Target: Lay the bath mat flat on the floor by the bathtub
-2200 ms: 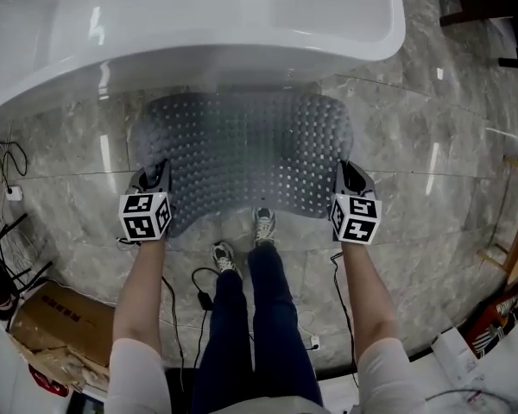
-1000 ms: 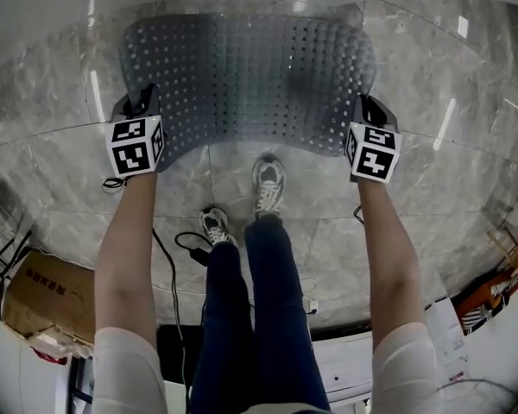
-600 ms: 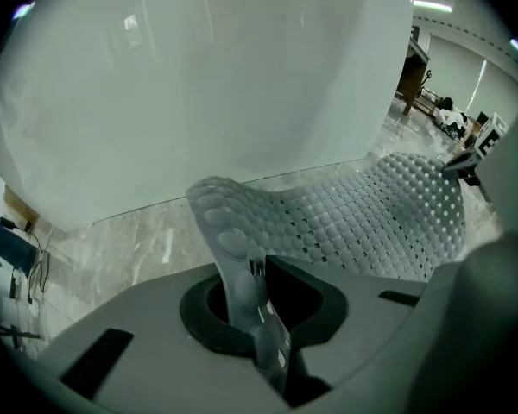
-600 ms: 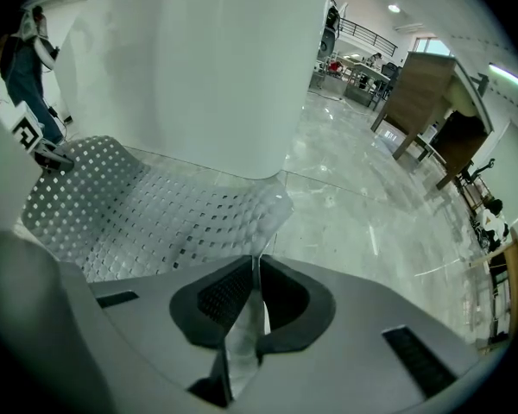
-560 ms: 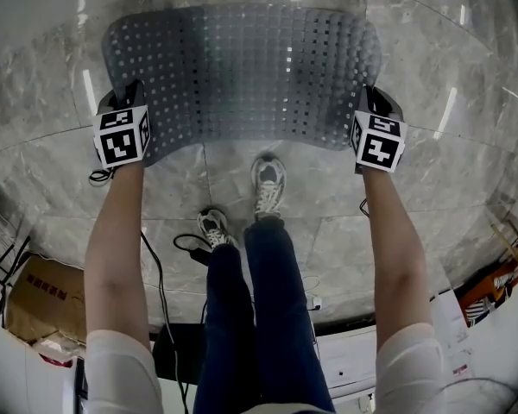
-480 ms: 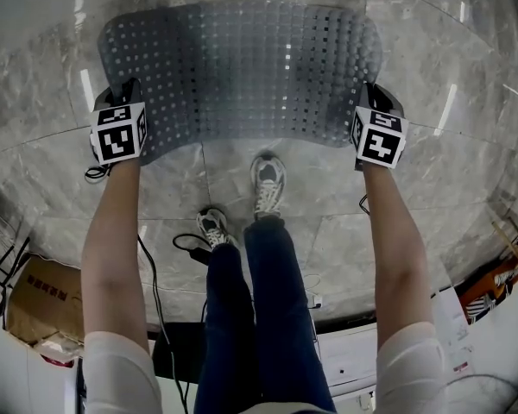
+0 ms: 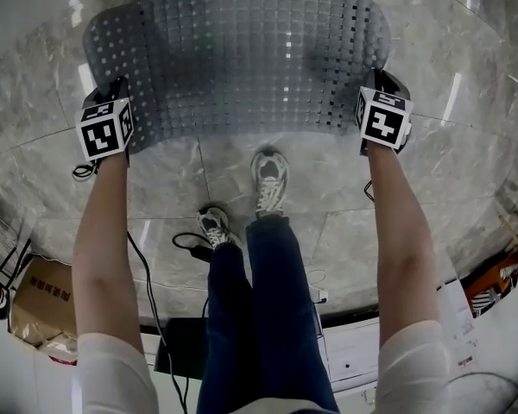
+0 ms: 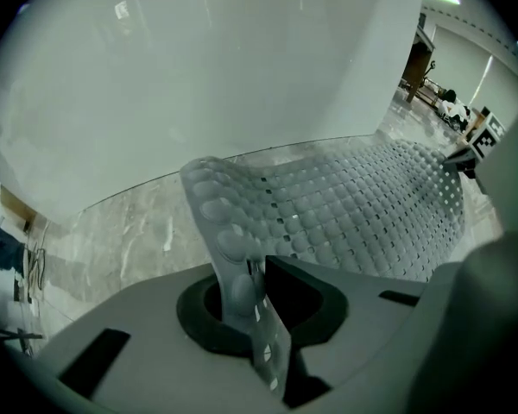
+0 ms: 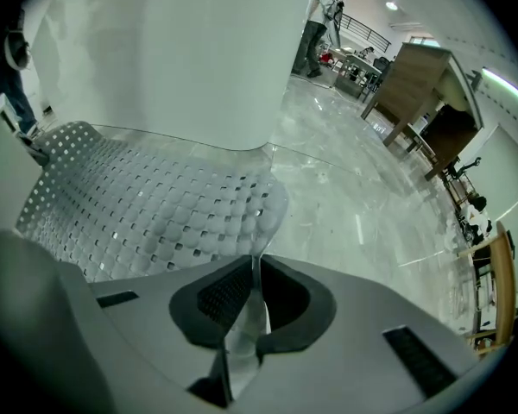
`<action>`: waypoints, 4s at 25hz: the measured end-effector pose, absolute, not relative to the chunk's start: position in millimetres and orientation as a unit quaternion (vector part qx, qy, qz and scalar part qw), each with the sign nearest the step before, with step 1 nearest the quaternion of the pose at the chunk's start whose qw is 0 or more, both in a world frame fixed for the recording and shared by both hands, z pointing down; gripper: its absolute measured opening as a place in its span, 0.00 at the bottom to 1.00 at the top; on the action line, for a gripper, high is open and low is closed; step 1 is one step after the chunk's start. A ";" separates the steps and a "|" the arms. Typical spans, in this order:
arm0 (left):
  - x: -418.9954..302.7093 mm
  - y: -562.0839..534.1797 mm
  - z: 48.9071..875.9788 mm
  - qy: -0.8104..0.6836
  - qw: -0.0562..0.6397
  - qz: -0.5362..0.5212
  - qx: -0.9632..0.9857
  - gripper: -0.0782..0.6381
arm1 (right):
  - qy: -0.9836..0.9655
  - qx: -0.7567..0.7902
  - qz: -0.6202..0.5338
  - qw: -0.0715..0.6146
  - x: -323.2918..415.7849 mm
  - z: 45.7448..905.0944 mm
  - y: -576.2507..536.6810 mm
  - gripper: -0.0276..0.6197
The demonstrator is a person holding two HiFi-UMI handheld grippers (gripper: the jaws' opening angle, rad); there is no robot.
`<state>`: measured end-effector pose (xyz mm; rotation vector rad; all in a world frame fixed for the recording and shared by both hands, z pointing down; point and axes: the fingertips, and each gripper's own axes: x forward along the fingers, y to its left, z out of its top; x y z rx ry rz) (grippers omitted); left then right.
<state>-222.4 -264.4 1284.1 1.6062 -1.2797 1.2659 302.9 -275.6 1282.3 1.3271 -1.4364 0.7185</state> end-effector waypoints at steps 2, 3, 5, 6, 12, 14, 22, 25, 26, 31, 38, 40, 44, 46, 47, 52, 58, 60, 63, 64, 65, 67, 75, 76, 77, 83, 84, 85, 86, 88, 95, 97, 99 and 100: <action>-226.0 -262.5 1289.2 -0.494 0.358 0.497 0.618 0.17 | -0.596 0.545 0.291 0.512 304.4 1287.6 -274.0 0.11; -228.8 -261.7 1291.3 -0.496 0.362 0.497 0.613 0.17 | -0.597 0.542 0.289 0.516 304.9 1290.1 -273.4 0.11; -234.1 -260.8 1294.8 -0.503 0.377 0.492 0.602 0.17 | -0.595 0.538 0.291 0.521 307.9 1295.1 -273.1 0.11; -236.0 -260.3 1296.4 -0.505 0.385 0.490 0.597 0.17 | -0.593 0.536 0.294 0.524 310.1 1298.0 -272.9 0.11; -245.0 -263.9 1304.5 -0.514 0.406 0.475 0.587 0.19 | -0.576 0.540 0.320 0.524 319.0 1315.8 -271.2 0.12; -253.1 -263.1 1304.2 -0.545 0.415 0.451 0.573 0.25 | -0.576 0.543 0.322 0.520 319.7 1318.7 -272.8 0.12; -265.9 -260.9 1308.5 -0.577 0.419 0.428 0.556 0.41 | -0.563 0.560 0.346 0.500 325.1 1316.9 -275.0 0.13; -273.1 -259.6 1311.6 -0.601 0.421 0.424 0.531 0.47 | -0.552 0.562 0.349 0.508 327.8 1318.3 -274.6 0.14; -274.7 -259.4 1311.8 -0.607 0.420 0.423 0.526 0.49 | -0.545 0.565 0.346 0.513 330.7 1317.8 -274.5 0.17; -278.9 -258.4 1309.0 -0.620 0.418 0.407 0.525 0.50 | -0.507 0.594 0.343 0.523 347.6 1311.4 -267.1 0.28; -284.1 -246.9 1305.8 -0.617 0.445 0.385 0.523 0.60 | -0.487 0.610 0.391 0.487 345.0 1308.5 -251.6 0.29; -290.0 -240.3 1302.7 -0.621 0.451 0.383 0.514 0.60 | -0.485 0.610 0.396 0.486 340.1 1306.7 -247.8 0.32; -295.5 -236.5 1291.4 -0.625 0.451 0.380 0.512 0.60 | -0.490 0.612 0.394 0.479 330.2 1296.1 -254.3 0.32; -296.3 -242.9 1282.1 -0.635 0.447 0.365 0.514 0.60 | -0.492 0.615 0.400 0.469 323.9 1290.7 -255.0 0.32; -296.4 -246.0 1277.8 -0.641 0.451 0.353 0.511 0.60 | -0.492 0.617 0.405 0.462 320.9 1288.2 -255.3 0.32; -289.0 -251.8 1260.0 -0.643 0.480 0.333 0.496 0.60 | -0.491 0.622 0.430 0.433 306.6 1270.6 -259.3 0.31; -276.6 -249.4 1237.6 -0.613 0.452 0.412 0.501 0.18 | -0.513 0.599 0.441 0.428 284.5 1246.9 -264.8 0.11; -267.7 -246.7 1231.4 -0.604 0.458 0.406 0.510 0.18 | -0.527 0.590 0.440 0.425 277.1 1240.1 -264.1 0.10; -259.0 -243.8 1219.6 -0.599 0.458 0.403 0.518 0.17 | -0.535 0.584 0.446 0.417 269.7 1228.5 -262.8 0.09; -257.1 -243.3 1215.4 -0.599 0.459 0.400 0.520 0.17 | -0.536 0.583 0.447 0.417 267.5 1224.6 -262.3 0.09; -254.9 -243.2 1211.3 -0.599 0.461 0.395 0.522 0.16 | -0.537 0.582 0.447 0.416 265.3 1220.6 -261.8 0.09; -249.3 -244.7 1202.1 -0.597 0.463 0.385 0.530 0.16 | -0.538 0.581 0.449 0.413 260.6 1211.9 -260.6 0.09; -227.1 -250.5 1149.6 -0.599 0.458 0.360 0.550 0.16 | -0.545 0.577 0.453 0.406 240.2 1162.0 -252.8 0.09; -224.9 -250.9 1142.9 -0.599 0.459 0.356 0.552 0.16 | -0.545 0.579 0.452 0.404 238.6 1155.8 -251.9 0.09; -222.8 -250.9 1135.7 -0.598 0.459 0.353 0.554 0.16 | -0.545 0.581 0.451 0.401 237.5 1150.2 -250.9 0.09; -206.6 -246.5 1081.7 -0.586 0.454 0.354 0.570 0.16 | -0.551 0.587 0.447 0.390 226.3 1096.5 -246.6 0.09; -204.9 -246.0 1071.8 -0.585 0.452 0.354 0.572 0.16 | -0.553 0.585 0.446 0.390 222.9 1086.4 -245.3 0.09; -203.4 -245.7 1062.2 -0.584 0.451 0.354 0.575 0.16 | -0.555 0.583 0.446 0.391 219.2 1076.3 -244.2 0.09; -202.0 -245.7 1053.0 -0.583 0.450 0.353 0.577 0.16 | -0.558 0.582 0.445 0.391 215.6 1066.3 -243.5 0.09; -199.4 -244.6 1035.7 -0.580 0.451 0.351 0.581 0.16 | -0.562 0.580 0.443 0.390 208.5 1046.3 -242.2 0.09; -185.3 -237.2 974.7 -0.561 0.449 0.337 0.608 0.16 | -0.583 0.569 0.427 0.392 184.3 976.0 -240.0 0.09; -181.5 -231.6 954.4 -0.554 0.449 0.334 0.616 0.16 | -0.591 0.564 0.417 0.399 177.3 954.4 -235.3 0.09; -177.4 -226.9 930.7 -0.548 0.449 0.332 0.623 0.16 | -0.596 0.561 0.412 0.401 169.9 930.7 -229.5 0.09; -174.4 -225.6 918.2 -0.545 0.448 0.331 0.627 0.16 | -0.600 0.559 0.410 0.399 166.0 918.7 -227.5 0.09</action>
